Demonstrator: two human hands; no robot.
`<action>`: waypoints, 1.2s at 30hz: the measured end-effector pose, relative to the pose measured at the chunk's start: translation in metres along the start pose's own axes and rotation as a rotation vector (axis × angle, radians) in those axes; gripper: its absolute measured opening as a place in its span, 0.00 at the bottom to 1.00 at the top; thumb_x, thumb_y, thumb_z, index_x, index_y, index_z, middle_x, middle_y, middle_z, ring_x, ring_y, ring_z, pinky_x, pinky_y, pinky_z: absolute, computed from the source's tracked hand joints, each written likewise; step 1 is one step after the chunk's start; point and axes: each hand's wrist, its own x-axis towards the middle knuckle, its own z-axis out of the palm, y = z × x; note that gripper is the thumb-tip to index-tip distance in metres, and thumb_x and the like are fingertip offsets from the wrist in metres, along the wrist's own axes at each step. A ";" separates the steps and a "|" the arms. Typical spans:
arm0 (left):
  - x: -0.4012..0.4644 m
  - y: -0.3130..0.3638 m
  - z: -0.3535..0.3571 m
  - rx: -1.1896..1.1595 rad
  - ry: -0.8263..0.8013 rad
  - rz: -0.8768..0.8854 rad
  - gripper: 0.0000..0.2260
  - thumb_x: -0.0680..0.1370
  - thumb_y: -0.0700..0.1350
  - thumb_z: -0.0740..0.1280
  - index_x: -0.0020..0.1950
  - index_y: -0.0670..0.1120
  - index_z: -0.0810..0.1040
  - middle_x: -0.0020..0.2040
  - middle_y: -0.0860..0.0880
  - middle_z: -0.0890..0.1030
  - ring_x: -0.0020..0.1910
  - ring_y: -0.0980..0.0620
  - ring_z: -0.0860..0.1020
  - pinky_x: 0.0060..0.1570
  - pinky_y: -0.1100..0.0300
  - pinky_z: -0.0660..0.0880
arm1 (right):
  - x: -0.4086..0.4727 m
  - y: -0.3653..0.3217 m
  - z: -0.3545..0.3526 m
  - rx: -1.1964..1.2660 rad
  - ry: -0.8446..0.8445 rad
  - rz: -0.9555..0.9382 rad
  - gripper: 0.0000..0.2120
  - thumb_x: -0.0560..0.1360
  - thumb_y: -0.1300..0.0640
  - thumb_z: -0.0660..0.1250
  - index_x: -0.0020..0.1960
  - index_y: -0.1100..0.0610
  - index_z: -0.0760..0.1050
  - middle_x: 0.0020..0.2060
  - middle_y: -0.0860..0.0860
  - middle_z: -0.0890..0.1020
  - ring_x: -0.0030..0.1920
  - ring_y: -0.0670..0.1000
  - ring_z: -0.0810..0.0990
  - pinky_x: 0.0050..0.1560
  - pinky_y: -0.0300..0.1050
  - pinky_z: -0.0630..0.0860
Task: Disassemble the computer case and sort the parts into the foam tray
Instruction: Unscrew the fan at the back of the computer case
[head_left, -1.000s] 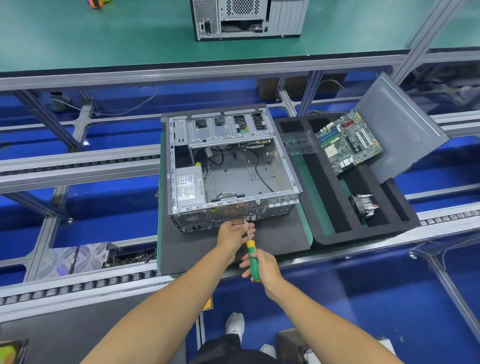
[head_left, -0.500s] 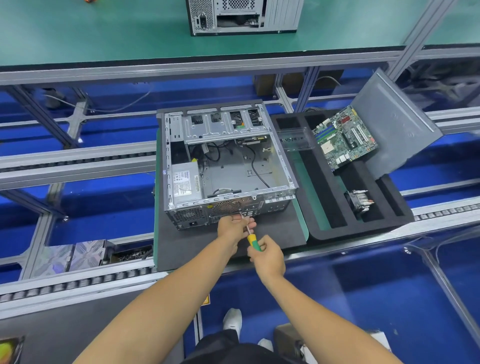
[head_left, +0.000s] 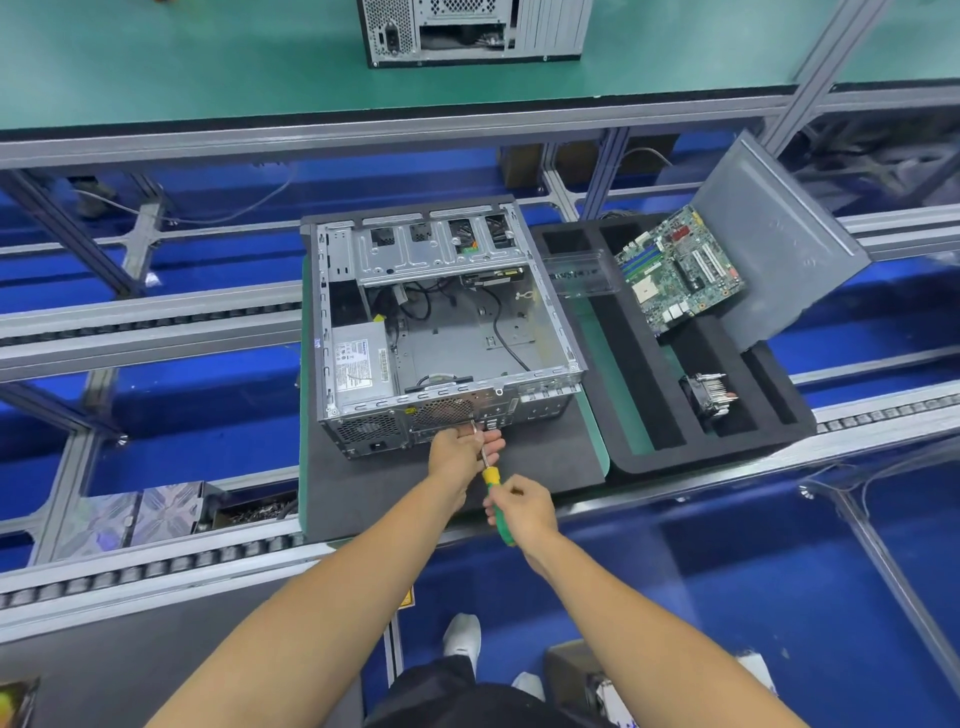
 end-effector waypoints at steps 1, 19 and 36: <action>0.000 -0.001 0.000 -0.024 0.008 -0.008 0.09 0.85 0.33 0.59 0.63 0.32 0.73 0.54 0.39 0.83 0.46 0.49 0.84 0.45 0.58 0.83 | 0.000 -0.001 0.000 -0.042 0.025 -0.017 0.10 0.71 0.59 0.70 0.34 0.56 0.72 0.35 0.57 0.85 0.33 0.52 0.79 0.38 0.50 0.75; 0.008 0.000 -0.009 0.113 0.051 0.026 0.08 0.78 0.34 0.72 0.56 0.36 0.79 0.46 0.42 0.86 0.37 0.51 0.81 0.36 0.60 0.79 | -0.002 -0.006 0.007 0.251 -0.284 0.189 0.18 0.84 0.57 0.53 0.49 0.62 0.79 0.38 0.57 0.85 0.35 0.51 0.80 0.43 0.43 0.77; 0.003 -0.005 -0.008 0.037 0.128 0.010 0.11 0.75 0.37 0.77 0.55 0.40 0.80 0.47 0.42 0.86 0.45 0.45 0.84 0.48 0.48 0.83 | 0.002 -0.018 0.018 -0.446 0.193 -0.036 0.18 0.65 0.49 0.74 0.35 0.52 0.63 0.28 0.46 0.74 0.31 0.50 0.72 0.31 0.45 0.63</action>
